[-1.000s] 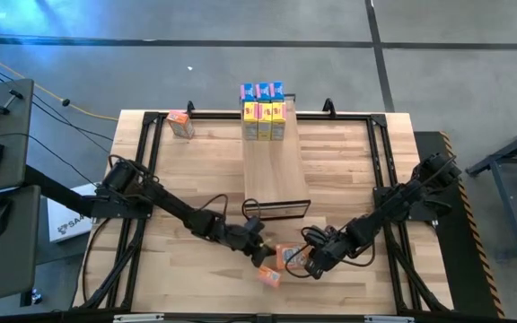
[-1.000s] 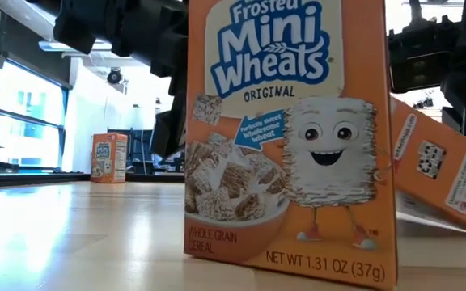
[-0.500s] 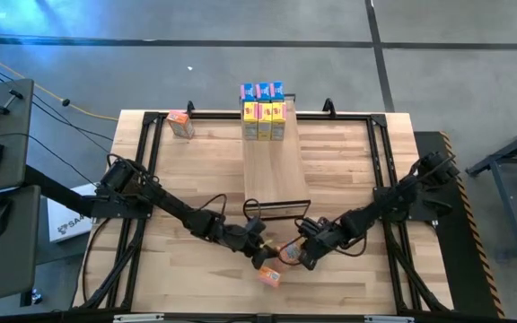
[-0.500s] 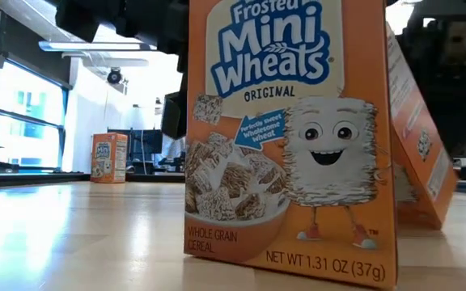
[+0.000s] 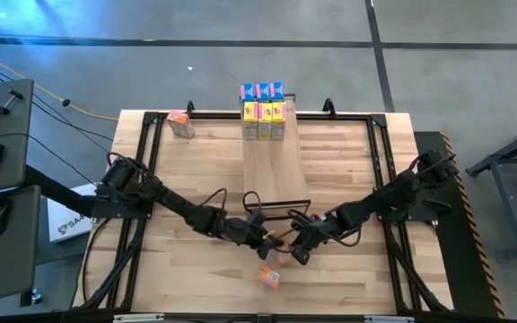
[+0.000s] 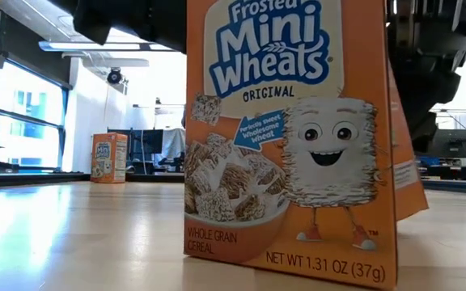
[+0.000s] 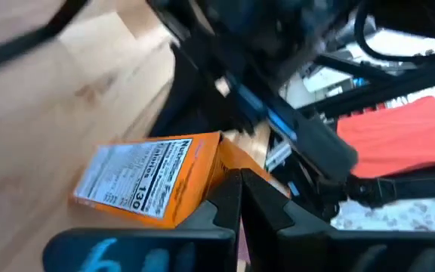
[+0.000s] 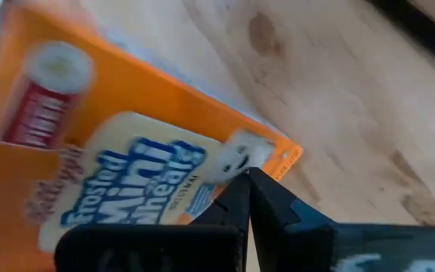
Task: Stack cereal on shelf
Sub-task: Put the bottom right orange cereal box on the shelf
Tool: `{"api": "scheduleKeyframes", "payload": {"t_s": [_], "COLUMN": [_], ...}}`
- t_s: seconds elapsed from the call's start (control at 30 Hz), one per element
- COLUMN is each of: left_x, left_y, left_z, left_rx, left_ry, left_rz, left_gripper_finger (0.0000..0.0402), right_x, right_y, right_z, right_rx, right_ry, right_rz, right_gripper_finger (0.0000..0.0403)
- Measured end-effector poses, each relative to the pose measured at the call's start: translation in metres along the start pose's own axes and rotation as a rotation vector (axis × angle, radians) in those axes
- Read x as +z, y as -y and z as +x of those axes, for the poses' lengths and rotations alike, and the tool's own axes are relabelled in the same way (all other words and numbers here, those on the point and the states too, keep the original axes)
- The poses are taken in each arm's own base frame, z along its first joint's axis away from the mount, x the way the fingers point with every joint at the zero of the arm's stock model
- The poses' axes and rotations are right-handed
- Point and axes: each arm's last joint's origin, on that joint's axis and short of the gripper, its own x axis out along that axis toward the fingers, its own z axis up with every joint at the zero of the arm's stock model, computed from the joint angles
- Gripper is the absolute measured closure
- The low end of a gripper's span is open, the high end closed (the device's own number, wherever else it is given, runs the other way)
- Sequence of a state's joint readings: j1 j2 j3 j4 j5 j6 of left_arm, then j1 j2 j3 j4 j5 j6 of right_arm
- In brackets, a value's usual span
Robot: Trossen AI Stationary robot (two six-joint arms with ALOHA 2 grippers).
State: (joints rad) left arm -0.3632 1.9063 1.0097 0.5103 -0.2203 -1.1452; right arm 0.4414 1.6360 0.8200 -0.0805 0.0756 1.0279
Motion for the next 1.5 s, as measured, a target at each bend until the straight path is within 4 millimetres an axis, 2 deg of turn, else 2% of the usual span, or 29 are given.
{"api": "scheduleKeyframes", "payload": {"t_s": [0.27, 0.6, 0.73, 1.17, 1.37, 1.5], "left_x": [0.006, 0.006, 0.006, 0.007, 0.013, 0.015], "left_y": [-0.002, -0.001, -0.001, 0.0, 0.002, 0.002], "left_z": [0.002, 0.002, 0.002, 0.002, 0.004, 0.004], "left_rx": [-0.008, -0.029, -0.037, -0.049, -0.055, -0.053], "left_ry": [0.014, 0.019, 0.023, 0.023, 0.027, 0.027], "left_rz": [0.0, 0.008, 0.009, 0.023, 0.055, 0.06], "left_gripper_finger": [0.0402, 0.0402, 0.0402, 0.0402, 0.0401, 0.0401], "right_x": [-0.001, -0.001, 0.0, 0.008, 0.019, 0.023], "right_y": [-0.002, -0.012, -0.022, -0.048, -0.064, -0.068], "right_z": [-0.001, -0.007, -0.017, -0.069, -0.078, -0.079], "right_rx": [0.032, 0.05, 0.036, -0.016, 0.048, 0.071], "right_ry": [-0.044, -0.133, -0.151, -0.124, -0.031, 0.028], "right_rz": [0.018, 0.035, 0.002, -0.021, -0.125, -0.2], "right_gripper_finger": [0.0394, 0.0275, 0.0251, 0.0245, 0.0251, 0.0289]}}
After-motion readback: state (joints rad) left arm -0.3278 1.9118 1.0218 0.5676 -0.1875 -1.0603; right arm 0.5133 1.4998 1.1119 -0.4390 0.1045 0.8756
